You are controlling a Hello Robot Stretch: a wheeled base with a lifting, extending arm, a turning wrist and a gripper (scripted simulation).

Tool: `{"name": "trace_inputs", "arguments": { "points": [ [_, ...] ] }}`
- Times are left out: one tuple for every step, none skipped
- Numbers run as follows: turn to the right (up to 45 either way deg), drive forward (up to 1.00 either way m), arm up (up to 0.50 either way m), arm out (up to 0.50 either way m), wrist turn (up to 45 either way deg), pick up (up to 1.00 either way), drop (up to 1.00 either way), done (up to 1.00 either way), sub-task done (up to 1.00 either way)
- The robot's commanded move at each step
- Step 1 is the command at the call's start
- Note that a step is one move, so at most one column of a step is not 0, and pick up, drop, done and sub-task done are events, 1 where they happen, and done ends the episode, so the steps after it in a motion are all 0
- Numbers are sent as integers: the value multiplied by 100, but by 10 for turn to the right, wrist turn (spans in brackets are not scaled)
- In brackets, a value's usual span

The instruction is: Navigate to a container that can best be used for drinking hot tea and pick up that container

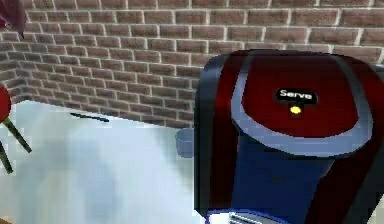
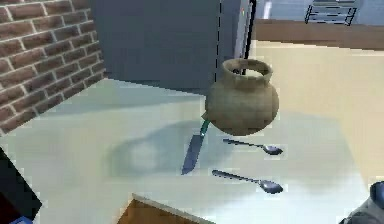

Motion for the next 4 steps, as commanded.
{"name": "trace_inputs", "arguments": {
  "points": [
    [-450, 0, 0, 0, 0, 0, 0, 0, 0],
    [-420, 0, 0, 0, 0, 0, 0, 0, 0],
    [0, 0, 50, 0, 0, 0, 0, 0, 0],
    [0, 0, 38, 0, 0, 0, 0, 0, 0]
  ]
}}
